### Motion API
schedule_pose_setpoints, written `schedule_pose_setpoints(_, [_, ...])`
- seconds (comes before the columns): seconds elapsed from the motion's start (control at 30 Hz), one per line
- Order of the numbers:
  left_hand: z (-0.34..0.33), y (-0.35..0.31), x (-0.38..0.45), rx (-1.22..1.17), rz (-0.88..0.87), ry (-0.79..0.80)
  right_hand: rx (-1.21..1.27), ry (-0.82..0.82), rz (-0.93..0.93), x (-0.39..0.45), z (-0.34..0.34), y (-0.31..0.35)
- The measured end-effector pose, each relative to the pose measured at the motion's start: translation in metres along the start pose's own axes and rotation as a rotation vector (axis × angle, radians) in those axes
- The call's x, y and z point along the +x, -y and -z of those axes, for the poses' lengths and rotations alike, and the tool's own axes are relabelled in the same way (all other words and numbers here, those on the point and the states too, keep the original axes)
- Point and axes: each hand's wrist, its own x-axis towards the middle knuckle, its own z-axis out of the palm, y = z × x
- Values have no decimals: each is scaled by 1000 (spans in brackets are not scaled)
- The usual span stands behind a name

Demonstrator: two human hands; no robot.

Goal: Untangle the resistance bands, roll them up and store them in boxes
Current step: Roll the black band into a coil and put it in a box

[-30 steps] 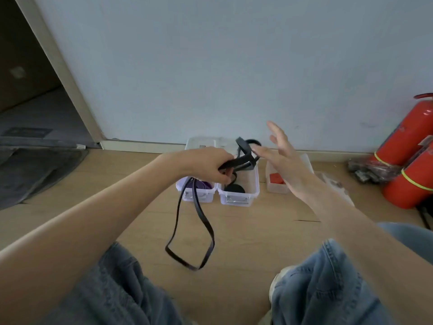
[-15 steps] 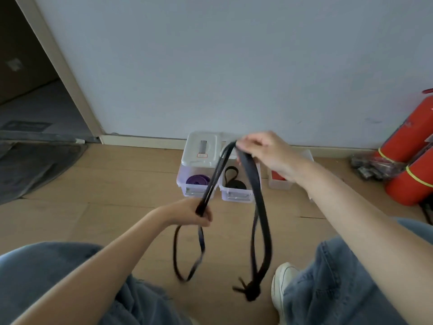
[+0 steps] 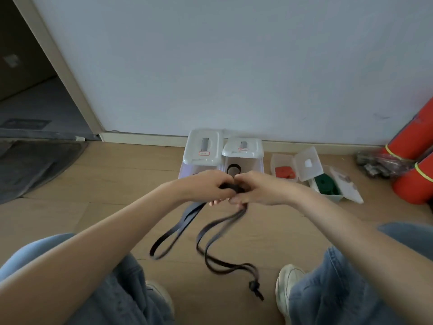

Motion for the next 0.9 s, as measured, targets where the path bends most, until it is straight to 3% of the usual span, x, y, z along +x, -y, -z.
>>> schedule_pose_setpoints(0.07, [7, 1, -1, -153, 13, -18, -21, -21, -18, -2, 15, 3])
schedule_pose_setpoints(0.17, [12, 11, -7, -342, 1, 174, -53, -51, -35, -9, 43, -2])
schedule_pose_setpoints(0.3, [3, 39, -16, -232, 76, 304, 67, -352, -162, -21, 65, -31])
schedule_pose_setpoints(0.37, [5, 42, -16, -196, 117, 250, -93, -280, -290, -20, 66, -48])
schedule_pose_setpoints(0.43, [9, 37, -13, -268, 101, 149, -324, -40, -429, -17, 53, -55])
schedule_pose_setpoints(0.47, [10, 32, -10, -267, 79, 131, -369, 33, -431, -15, 45, -56])
schedule_pose_setpoints(0.57, [6, 16, 2, -156, -13, 193, -43, 107, -192, -9, 20, -36])
schedule_pose_setpoints(0.67, [7, 7, 7, -154, -67, 207, 97, 72, -3, 0, 8, -27])
schedule_pose_setpoints(0.9, [22, 32, -7, -354, 167, 244, -2, -151, -95, -10, 42, -51])
